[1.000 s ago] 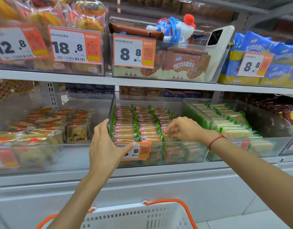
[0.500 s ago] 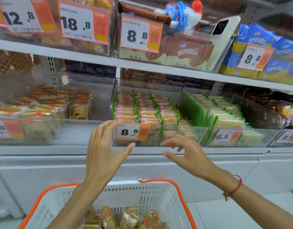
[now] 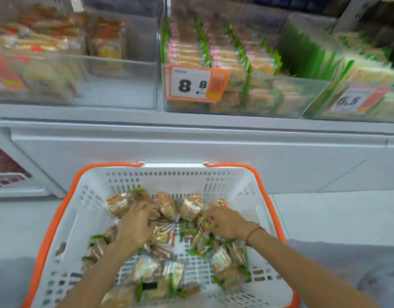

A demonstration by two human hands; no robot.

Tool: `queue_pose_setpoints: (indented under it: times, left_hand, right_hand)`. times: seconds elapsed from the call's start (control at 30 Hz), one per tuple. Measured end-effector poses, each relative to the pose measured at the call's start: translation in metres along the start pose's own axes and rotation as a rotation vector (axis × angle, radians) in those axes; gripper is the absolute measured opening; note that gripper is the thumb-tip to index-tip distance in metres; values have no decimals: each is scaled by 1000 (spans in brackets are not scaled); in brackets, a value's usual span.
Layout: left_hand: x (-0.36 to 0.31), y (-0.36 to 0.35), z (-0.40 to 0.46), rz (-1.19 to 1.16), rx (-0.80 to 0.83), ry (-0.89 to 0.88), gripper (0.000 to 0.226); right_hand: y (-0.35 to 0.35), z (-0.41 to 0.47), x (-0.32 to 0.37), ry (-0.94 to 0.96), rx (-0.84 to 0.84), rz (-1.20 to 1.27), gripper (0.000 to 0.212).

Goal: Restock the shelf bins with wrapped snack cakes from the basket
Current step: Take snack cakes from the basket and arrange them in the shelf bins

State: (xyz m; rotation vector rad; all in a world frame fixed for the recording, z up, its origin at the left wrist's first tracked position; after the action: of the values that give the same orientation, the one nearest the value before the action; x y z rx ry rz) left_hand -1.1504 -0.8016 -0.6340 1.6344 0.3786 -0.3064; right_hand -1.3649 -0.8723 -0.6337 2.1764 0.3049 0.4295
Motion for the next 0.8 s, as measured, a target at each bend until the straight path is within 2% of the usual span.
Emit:
queue_pose_setpoints:
  times: [0.07,0.13,0.27,0.33,0.43,0.57,0.67,0.8]
  left_hand:
    - [11,-11,-1,8,48,20,55]
    - [9,-15,3,3,22,-26,59]
    - [-18,-16,25,141,-59,-246,56]
    - [-25,-21,36,220,-1,-314,50]
    - [-16,-31,46,233,143,-271,39]
    - [-11,-31,47,196,197,-246,39]
    - [-9,-32,47,107,267,-177,58]
    - [-20,-13,43,-174,290,-35,75]
  right_hand:
    - [-13,9,6,28,-22,-52,25]
    - [-25,17,14,54,-33,-109,32]
    - [-54,44,33,118,-98,-338,14]
    - [-66,52,39,142,-122,-452,12]
    - [-75,53,43,165,-115,-531,13]
    - [-61,50,38,125,-122,-383,17]
    - [-35,45,31,52,-136,-225,26]
    - [15,33,24,-33,-17,112,8]
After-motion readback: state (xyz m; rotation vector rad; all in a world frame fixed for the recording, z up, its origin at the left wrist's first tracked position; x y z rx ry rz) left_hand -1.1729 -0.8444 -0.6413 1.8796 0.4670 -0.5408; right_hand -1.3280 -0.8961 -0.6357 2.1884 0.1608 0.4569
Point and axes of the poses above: each hand's wrist, its own z-axis towards the middle knuckle, its own y-axis out of the back of the hand, x = y × z, the point moved 6 cm from there along z, towards the middle knuckle, and after that the axes turned 8 degrees about -y, right-handed, at the moved point
